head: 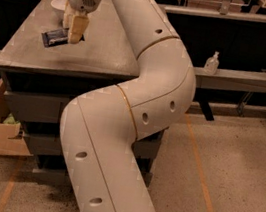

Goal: Pick rxbar blueberry

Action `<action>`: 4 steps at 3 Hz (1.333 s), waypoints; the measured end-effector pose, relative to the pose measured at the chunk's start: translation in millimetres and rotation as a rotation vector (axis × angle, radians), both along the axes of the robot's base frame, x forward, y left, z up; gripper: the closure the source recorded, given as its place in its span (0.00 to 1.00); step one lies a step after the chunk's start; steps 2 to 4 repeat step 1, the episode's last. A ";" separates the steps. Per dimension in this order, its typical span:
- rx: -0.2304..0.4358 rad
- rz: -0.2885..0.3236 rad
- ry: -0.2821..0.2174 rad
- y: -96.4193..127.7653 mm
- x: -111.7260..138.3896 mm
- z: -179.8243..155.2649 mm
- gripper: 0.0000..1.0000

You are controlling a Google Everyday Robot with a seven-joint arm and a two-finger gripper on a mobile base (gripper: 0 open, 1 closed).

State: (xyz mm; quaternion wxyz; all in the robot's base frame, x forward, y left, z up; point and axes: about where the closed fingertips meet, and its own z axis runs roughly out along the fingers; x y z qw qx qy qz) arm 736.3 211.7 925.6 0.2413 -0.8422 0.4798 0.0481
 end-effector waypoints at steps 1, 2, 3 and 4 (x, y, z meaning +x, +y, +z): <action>0.000 0.000 0.000 0.0 0.0 0.0 1.00; 0.000 0.000 0.000 0.0 0.0 0.0 1.00; 0.000 0.000 0.000 0.0 0.0 0.0 1.00; 0.000 0.000 0.000 0.0 0.0 0.0 1.00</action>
Offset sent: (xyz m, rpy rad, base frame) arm 0.0000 0.0000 0.0000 0.0000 0.0000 0.0000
